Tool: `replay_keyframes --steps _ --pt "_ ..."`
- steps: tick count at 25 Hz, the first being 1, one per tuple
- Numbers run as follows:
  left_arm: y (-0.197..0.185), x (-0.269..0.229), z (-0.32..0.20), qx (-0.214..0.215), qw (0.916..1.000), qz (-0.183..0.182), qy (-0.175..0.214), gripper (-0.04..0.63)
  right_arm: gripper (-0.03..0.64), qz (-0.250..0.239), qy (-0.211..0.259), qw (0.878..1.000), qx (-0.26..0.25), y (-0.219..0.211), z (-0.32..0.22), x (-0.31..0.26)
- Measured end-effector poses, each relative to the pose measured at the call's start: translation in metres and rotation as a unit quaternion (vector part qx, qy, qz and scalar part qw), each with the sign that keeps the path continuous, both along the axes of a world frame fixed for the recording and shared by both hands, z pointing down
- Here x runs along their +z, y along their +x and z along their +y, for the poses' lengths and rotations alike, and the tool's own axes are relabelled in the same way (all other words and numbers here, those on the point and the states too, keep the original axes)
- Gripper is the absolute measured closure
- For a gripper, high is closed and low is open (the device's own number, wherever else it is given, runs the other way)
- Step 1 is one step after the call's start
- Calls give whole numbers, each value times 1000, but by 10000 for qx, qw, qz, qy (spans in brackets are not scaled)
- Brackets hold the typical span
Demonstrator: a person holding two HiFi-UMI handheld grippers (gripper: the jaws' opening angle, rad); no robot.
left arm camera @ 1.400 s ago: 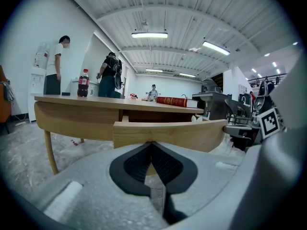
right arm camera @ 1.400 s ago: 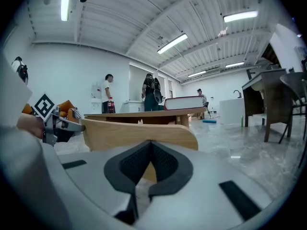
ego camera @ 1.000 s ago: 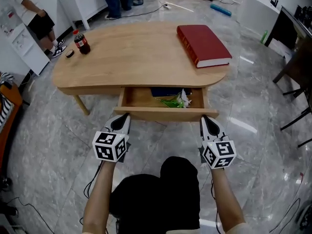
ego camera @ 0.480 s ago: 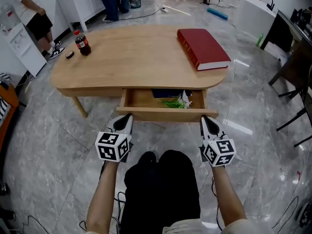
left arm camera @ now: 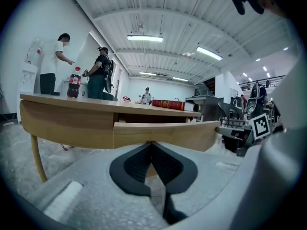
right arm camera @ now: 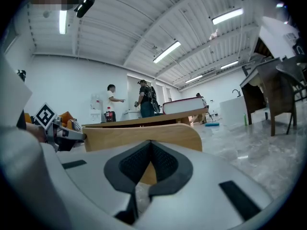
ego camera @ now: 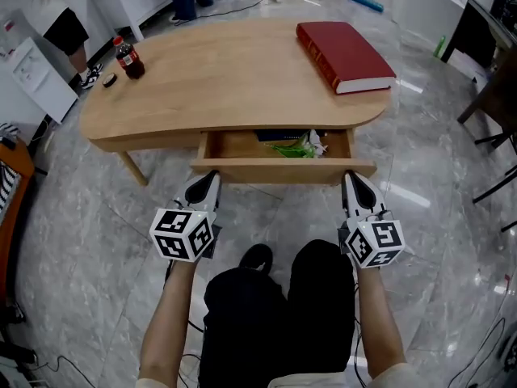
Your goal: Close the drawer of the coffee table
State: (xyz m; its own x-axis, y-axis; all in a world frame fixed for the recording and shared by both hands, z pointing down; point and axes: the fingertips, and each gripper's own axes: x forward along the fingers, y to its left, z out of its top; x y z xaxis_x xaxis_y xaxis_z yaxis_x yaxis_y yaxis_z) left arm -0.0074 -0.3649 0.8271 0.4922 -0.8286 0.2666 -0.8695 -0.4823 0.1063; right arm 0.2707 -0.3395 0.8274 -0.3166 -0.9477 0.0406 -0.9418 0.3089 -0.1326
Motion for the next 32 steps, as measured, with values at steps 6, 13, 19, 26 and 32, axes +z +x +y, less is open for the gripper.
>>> replay_keyframes --steps 6,13,19,26,32 --pt "2 2 -2 -60 9999 -105 -28 586 601 505 -271 9977 -367 1 -2 2" --pt "6 1 -19 -114 9998 -150 -20 586 601 452 -307 9984 -136 5 -19 1" --pt "6 3 -28 -227 9997 -118 -24 586 601 491 -387 9980 -89 5 -28 3" --pt "8 2 -41 -137 9996 -239 -4 586 601 592 -437 9973 -4 6 -41 1" --pt "7 3 -52 -222 9996 -167 20 586 601 653 -516 9965 14 6 -53 2"
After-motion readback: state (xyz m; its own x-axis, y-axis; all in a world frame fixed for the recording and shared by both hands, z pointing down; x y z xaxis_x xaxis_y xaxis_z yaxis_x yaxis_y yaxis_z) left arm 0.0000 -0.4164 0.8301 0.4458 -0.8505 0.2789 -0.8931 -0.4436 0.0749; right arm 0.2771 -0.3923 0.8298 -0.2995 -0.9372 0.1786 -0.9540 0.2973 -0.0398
